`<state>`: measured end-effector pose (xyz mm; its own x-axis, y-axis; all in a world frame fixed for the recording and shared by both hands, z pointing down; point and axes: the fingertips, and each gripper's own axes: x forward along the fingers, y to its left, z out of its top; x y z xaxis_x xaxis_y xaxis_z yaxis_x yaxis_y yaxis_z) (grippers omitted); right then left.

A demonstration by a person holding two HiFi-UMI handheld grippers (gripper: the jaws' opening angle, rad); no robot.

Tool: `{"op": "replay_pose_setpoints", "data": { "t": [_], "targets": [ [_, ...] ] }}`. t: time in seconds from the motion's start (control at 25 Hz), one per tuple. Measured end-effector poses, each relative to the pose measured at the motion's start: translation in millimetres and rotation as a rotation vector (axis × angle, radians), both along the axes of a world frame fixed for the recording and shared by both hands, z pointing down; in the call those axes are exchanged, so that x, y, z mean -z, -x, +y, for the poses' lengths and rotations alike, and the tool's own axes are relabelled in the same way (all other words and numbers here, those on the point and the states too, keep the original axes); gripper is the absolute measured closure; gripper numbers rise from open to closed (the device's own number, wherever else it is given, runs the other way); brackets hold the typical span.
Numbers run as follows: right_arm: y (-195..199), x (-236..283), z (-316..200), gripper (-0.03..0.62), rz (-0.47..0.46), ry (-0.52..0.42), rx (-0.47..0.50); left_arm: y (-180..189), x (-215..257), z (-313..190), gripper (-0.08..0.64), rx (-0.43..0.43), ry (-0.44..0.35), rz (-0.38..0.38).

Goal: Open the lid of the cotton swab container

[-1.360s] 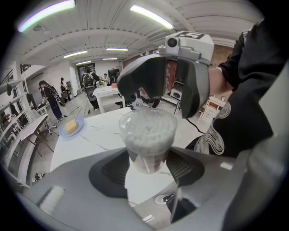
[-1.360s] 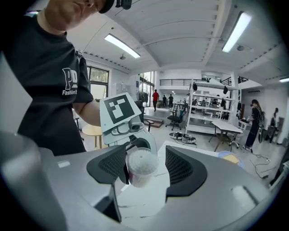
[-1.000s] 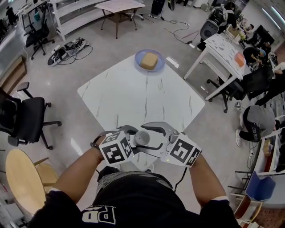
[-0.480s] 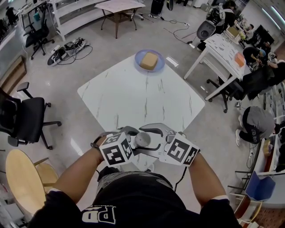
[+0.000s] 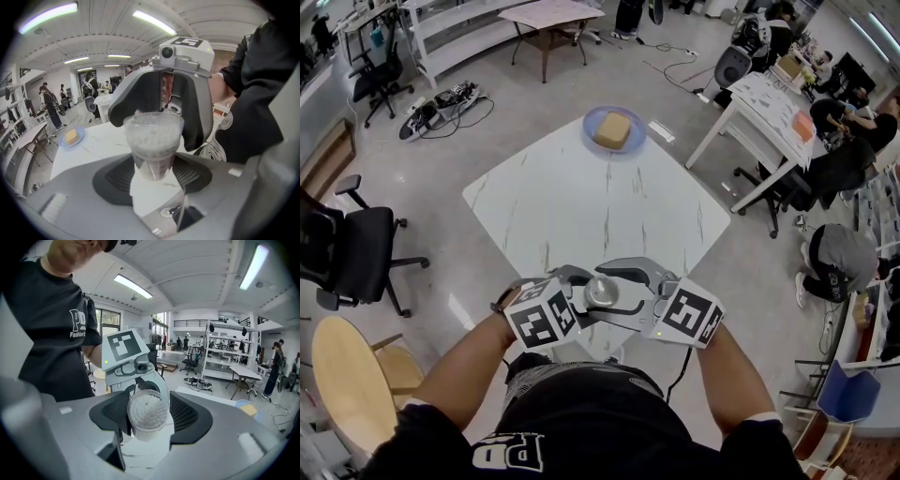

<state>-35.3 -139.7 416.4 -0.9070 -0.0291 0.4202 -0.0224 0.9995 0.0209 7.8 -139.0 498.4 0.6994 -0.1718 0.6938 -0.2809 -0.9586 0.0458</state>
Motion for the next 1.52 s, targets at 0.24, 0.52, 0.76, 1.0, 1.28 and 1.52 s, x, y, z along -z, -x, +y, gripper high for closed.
{"op": "replay_pose_setpoints", "data": {
  "t": [0.24, 0.52, 0.76, 1.0, 1.28, 1.52],
  "targets": [
    [-0.9, 16.4, -3.7, 0.328, -0.083, 0.056, -0.032, 0.4, 10.4, -1.1, 0.258, 0.002, -0.002, 0.036],
    [-12.4, 32.8, -15.1, 0.328, -0.27, 0.221, -0.102, -3.3, 15.7, 0.8, 0.258, 0.01, -0.009, 0.062],
    [-26.6, 45.2, -30.3, 0.33, -0.445, 0.382, -0.196, -1.1, 21.3, -5.3, 0.257, 0.059, -0.02, 0.092],
    [-41.2, 45.9, -44.5, 0.331, -0.494, 0.378, -0.278, 5.7, 14.8, -11.1, 0.258, 0.091, -0.017, 0.09],
    [-55.6, 48.1, -54.2, 0.426, -0.532, 0.354, -0.366, 6.8, 14.7, -16.2, 0.258, 0.127, -0.014, 0.114],
    [-66.5, 50.1, -58.6, 0.522, -0.542, 0.289, -0.452, 8.8, 18.6, -19.1, 0.258, 0.157, -0.025, 0.134]
  ]
}}
